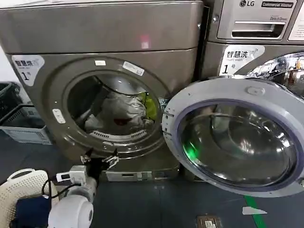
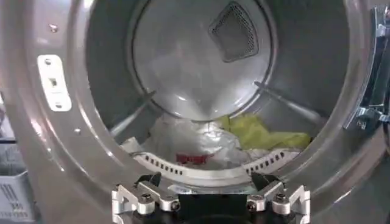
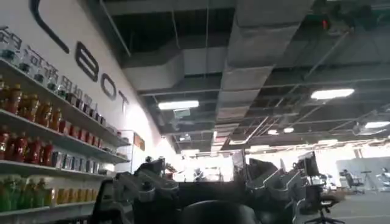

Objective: Grasp the clothes from the dryer.

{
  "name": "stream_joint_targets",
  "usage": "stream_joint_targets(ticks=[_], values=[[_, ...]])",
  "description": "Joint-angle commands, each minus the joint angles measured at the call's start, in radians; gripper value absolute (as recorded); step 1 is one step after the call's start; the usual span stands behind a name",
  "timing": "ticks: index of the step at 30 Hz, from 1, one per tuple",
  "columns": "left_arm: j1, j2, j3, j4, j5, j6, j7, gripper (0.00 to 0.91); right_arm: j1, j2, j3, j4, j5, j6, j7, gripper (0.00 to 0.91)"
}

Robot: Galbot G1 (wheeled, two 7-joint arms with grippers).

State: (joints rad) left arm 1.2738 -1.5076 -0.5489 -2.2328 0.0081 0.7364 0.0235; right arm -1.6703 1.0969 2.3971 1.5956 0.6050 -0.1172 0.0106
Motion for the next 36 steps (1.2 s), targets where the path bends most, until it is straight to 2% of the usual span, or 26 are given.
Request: stream_joint_targets(ticks=[1, 10, 15, 36], values=[[-0.007, 0.003, 0.001, 0.001, -0.002, 0.049, -0.001, 0.907, 0.004, 0.000, -0.002, 0.003, 0.001, 0.000, 0.000, 0.907], [0.004, 0.002, 0.002, 0.004, 0.000, 0.049, -0.002, 0.907, 0.012, 0.003, -0.014, 0.005, -0.001, 0.000, 0.000, 0.907], [-0.002, -0.001, 0.015, 0.010, -0.007, 0.049, -0.063, 0.907, 0.016, 0.005, -0.020, 0.003, -0.002, 0.001, 0.000, 0.907], [-0.004, 0.001, 0.011, 0.018, -0.006, 0.049, -0.049, 0.907, 0.018, 0.009, -0.025, 0.007, -0.004, 0.000, -0.002, 0.907]])
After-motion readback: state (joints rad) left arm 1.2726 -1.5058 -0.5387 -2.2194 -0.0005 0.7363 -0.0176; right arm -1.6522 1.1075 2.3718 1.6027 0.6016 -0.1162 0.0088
